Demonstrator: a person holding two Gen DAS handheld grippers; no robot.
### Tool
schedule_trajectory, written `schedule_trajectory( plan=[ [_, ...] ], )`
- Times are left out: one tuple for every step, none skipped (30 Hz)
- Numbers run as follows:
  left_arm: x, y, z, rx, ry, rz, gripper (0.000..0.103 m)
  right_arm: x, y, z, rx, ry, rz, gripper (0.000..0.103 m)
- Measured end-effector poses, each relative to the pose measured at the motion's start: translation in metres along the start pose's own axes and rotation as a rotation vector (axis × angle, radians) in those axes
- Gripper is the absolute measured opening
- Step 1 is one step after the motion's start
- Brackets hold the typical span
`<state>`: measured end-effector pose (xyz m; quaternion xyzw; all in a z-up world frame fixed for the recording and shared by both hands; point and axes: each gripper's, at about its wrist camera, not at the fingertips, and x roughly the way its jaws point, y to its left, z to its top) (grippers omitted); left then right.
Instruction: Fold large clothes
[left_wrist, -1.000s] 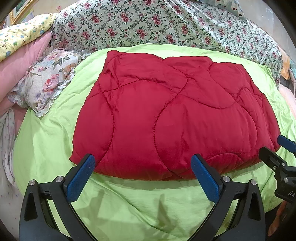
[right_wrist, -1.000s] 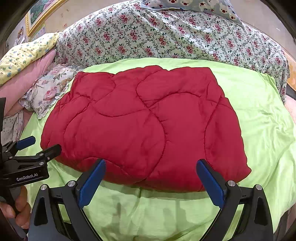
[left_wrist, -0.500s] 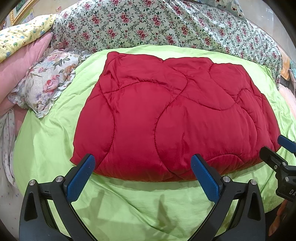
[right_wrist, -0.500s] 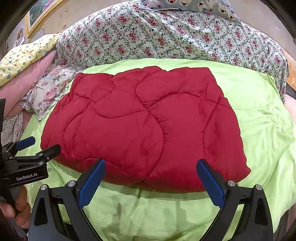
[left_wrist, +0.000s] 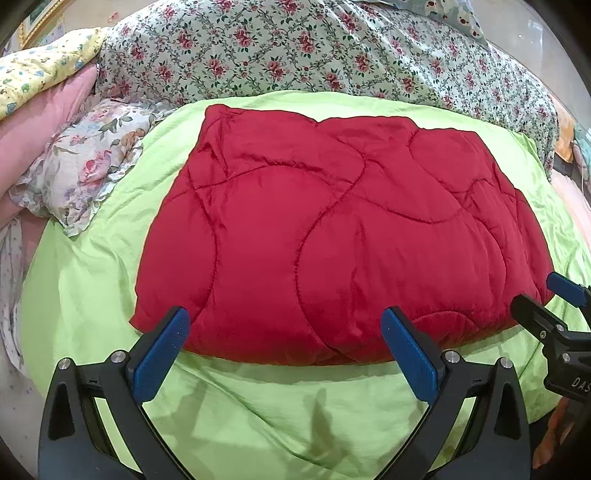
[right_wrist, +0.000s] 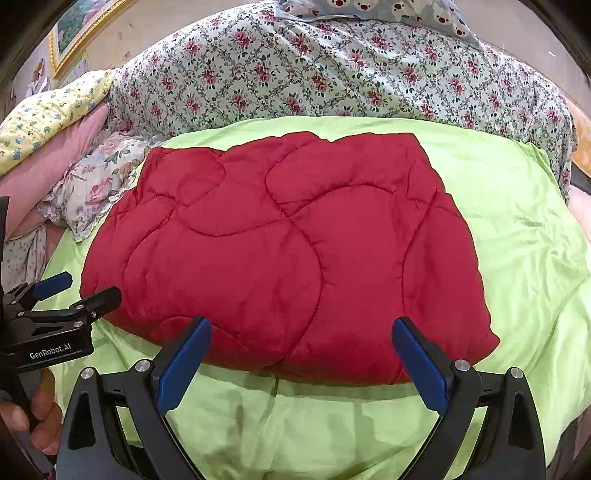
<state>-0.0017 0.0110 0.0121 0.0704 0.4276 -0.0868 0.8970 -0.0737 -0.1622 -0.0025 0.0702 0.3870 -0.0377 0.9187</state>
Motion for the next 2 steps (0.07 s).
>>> schedule_trajectory(
  plan=[
    [0.0004,0.0000,0.0000,-0.002,0.002,-0.008,0.103,0.0007,0.0002,-0.0002,0.002,0.002,0.001,0.099],
    [0.0004,0.0002,0.0000,-0.006,0.004,-0.015,0.103,0.0013,0.0003,-0.0003,0.005,0.003,0.003,0.099]
  ],
)
